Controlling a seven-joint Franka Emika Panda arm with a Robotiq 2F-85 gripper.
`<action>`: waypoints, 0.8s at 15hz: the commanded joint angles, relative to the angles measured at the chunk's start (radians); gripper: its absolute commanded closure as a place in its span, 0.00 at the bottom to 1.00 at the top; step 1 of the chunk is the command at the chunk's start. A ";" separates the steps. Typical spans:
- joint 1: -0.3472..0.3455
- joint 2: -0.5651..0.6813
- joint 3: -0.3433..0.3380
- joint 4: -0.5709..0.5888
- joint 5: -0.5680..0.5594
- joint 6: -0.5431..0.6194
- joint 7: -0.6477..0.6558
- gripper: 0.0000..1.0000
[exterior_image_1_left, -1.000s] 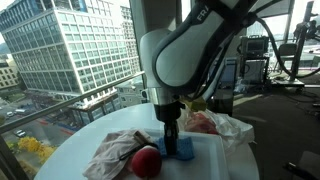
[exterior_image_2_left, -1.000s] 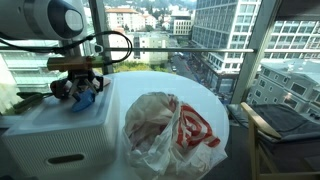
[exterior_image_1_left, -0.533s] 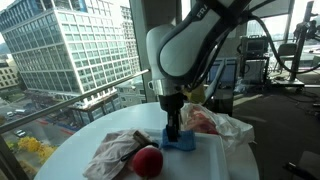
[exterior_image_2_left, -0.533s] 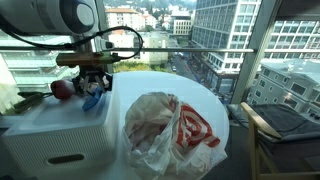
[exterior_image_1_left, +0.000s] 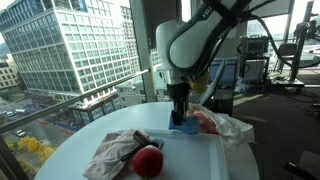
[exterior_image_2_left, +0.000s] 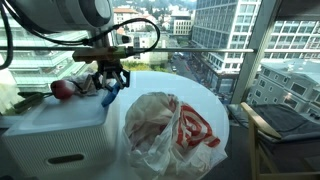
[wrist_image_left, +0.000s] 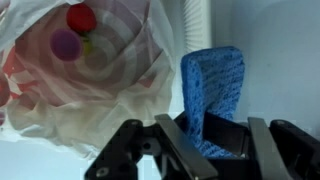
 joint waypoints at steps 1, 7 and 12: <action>-0.022 -0.068 -0.034 0.004 -0.130 0.003 0.120 0.94; -0.079 -0.066 -0.081 -0.015 -0.306 0.005 0.319 0.94; -0.096 0.039 -0.106 -0.040 -0.330 0.062 0.403 0.95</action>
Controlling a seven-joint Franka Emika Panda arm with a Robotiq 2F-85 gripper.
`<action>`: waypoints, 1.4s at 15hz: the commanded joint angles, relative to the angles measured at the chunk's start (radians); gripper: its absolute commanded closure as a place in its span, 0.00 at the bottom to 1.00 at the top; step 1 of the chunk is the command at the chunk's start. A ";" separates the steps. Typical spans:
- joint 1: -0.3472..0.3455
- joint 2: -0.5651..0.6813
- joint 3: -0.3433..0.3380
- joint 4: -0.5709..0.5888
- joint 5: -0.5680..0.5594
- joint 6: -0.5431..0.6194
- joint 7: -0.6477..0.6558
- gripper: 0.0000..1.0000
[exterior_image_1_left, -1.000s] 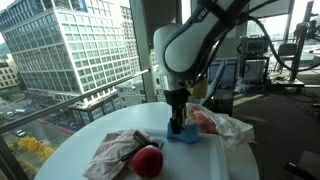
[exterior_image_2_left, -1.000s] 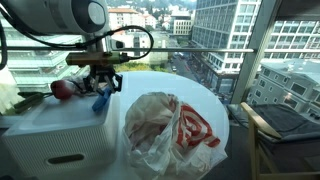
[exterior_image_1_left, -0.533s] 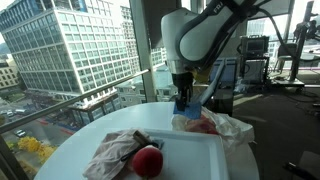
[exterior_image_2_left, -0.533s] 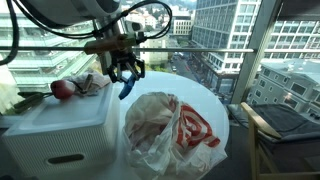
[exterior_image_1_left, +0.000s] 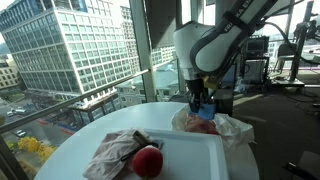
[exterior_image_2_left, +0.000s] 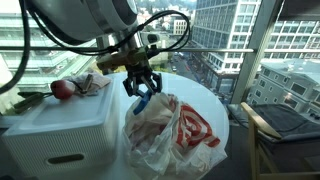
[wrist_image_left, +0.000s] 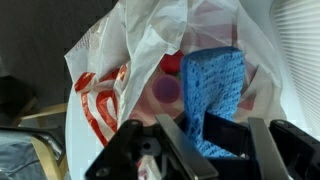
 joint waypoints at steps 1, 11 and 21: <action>-0.003 0.083 -0.023 -0.004 -0.071 0.075 0.092 0.94; 0.030 0.292 -0.146 0.058 -0.481 0.290 0.420 0.64; 0.050 0.057 -0.028 -0.016 -0.333 0.298 0.271 0.00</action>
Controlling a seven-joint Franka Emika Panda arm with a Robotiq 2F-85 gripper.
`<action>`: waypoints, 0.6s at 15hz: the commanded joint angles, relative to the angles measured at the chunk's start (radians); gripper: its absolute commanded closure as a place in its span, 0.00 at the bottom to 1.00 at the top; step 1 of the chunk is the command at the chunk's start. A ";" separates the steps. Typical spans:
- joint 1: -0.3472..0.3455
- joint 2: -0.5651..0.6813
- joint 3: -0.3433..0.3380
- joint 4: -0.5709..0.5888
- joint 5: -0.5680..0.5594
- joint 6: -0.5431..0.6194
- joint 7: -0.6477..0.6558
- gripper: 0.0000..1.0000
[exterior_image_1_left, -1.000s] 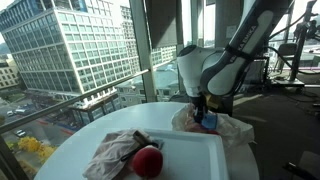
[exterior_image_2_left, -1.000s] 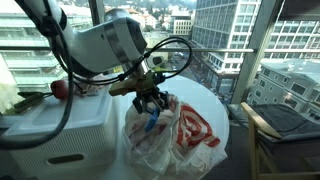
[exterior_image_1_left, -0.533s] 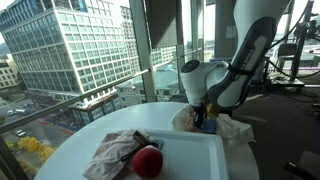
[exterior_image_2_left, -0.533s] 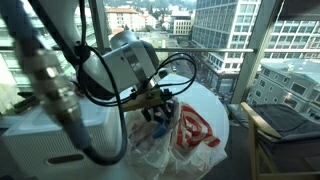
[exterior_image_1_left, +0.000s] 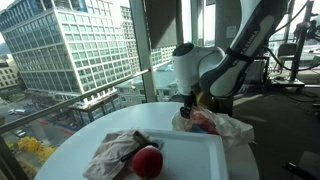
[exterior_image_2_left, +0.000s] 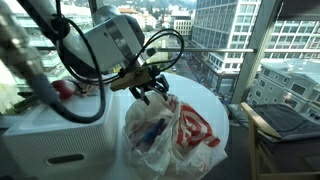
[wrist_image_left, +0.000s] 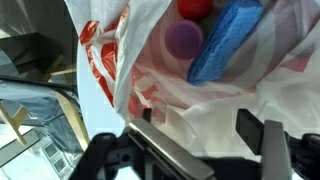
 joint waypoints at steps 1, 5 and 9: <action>-0.005 -0.125 0.073 -0.069 0.154 0.073 -0.144 0.00; -0.026 -0.164 0.220 -0.102 0.517 0.158 -0.387 0.00; -0.095 -0.147 0.455 -0.064 0.867 0.165 -0.615 0.00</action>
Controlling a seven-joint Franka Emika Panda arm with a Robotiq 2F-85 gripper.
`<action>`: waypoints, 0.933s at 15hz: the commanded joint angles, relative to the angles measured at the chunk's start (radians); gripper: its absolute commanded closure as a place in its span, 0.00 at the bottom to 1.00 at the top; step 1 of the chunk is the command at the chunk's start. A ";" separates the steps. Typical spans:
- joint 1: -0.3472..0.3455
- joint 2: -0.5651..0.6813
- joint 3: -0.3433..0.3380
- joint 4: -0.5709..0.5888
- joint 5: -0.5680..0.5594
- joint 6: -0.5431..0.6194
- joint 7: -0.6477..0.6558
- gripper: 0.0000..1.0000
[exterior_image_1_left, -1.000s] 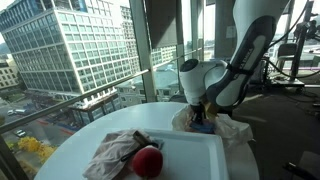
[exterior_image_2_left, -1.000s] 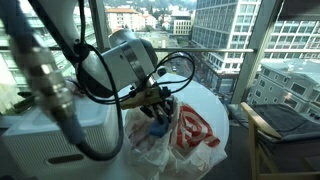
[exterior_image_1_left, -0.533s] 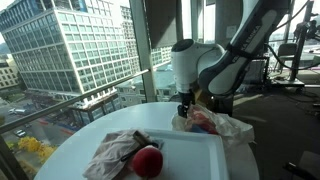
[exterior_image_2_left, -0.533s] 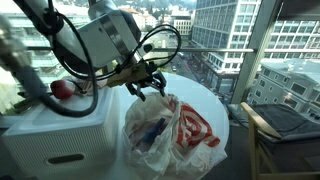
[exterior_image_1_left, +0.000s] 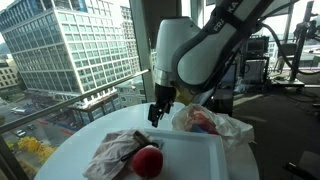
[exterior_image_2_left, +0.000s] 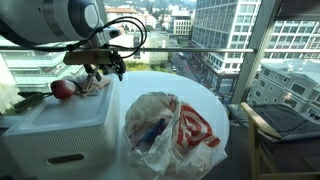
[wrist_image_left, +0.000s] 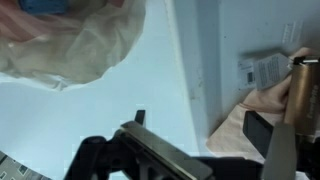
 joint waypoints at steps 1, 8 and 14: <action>-0.099 0.001 0.219 0.041 0.285 -0.001 -0.211 0.00; -0.002 -0.128 0.157 0.086 0.588 -0.333 -0.484 0.00; 0.095 -0.158 0.047 0.066 0.494 -0.512 -0.508 0.00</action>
